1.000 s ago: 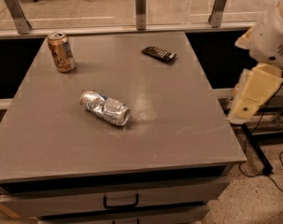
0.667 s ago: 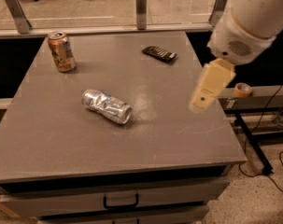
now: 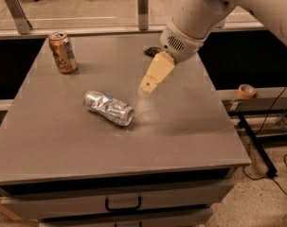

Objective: Place redbull can upright

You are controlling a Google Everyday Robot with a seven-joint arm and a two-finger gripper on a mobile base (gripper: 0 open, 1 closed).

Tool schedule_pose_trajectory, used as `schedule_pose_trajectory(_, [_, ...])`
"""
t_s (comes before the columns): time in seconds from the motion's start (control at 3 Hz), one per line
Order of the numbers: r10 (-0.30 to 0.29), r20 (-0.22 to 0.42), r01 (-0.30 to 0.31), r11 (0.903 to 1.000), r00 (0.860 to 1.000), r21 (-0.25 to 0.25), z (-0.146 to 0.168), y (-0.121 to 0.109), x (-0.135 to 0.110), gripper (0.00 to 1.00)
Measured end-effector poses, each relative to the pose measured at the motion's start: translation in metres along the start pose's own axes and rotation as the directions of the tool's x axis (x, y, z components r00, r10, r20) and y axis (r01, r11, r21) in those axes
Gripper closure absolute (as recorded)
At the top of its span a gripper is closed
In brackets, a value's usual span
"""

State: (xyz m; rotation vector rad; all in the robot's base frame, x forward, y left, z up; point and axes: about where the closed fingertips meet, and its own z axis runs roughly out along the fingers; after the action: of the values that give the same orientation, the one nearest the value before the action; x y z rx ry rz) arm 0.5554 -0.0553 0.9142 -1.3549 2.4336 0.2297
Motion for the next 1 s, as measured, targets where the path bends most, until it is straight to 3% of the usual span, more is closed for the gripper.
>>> schedule_pose_trajectory(0.67, [0.047,-0.04,-0.048,0.9987,0.998,-0.016,0.007,0.006,-0.013,0.0])
schedule_pose_trajectory(1.0, [0.081,-0.098,-0.087,0.9944,0.992,-0.06,0.024,0.027,-0.039,0.0])
